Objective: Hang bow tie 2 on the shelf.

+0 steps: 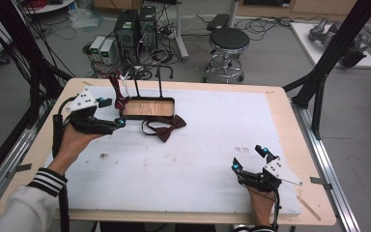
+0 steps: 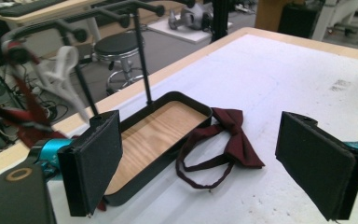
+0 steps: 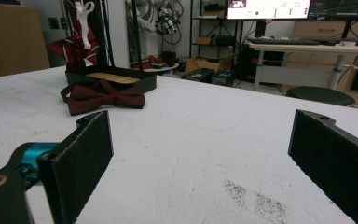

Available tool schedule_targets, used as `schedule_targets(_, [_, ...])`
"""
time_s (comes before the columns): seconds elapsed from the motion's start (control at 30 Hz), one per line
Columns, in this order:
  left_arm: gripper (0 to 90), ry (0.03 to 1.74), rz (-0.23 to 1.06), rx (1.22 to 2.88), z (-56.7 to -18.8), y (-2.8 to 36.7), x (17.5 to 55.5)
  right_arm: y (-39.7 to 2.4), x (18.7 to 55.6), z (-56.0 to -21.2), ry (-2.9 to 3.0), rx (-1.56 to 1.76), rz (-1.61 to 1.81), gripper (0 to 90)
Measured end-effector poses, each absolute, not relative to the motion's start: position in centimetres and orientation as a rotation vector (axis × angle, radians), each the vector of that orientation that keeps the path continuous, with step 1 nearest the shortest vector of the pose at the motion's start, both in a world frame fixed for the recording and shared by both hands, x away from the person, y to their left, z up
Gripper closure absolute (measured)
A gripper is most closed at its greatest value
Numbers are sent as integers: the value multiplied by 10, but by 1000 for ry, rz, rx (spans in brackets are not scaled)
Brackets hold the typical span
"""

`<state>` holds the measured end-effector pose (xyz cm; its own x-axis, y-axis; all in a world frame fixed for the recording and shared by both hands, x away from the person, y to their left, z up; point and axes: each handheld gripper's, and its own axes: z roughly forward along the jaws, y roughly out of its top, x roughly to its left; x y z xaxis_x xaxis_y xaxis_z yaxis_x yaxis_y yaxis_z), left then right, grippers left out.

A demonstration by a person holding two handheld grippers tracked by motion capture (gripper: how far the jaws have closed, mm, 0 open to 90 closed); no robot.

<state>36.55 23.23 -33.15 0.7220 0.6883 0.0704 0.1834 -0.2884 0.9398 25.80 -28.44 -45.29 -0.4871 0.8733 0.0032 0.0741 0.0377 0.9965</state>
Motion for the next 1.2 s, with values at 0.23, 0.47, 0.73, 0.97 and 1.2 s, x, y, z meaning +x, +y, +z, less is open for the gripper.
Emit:
schedule_targets(0.23, [152,655,545,1913,-330,207,374,-285,258,-453,1648,975,1522,56])
schedule_targets(0.47, [152,634,511,2002,-333,180,382,-285,258,-453,1645,973,1522,56])
schedule_targets(0.73, [152,615,475,2083,-339,155,390,-285,257,-453,1637,974,1530,56])
schedule_targets(0.97, [152,606,449,2181,-348,135,398,-286,257,-453,1630,965,1532,56])
schedule_targets(1.2, [152,630,430,2234,-357,121,409,-286,256,-454,1630,971,1538,56])
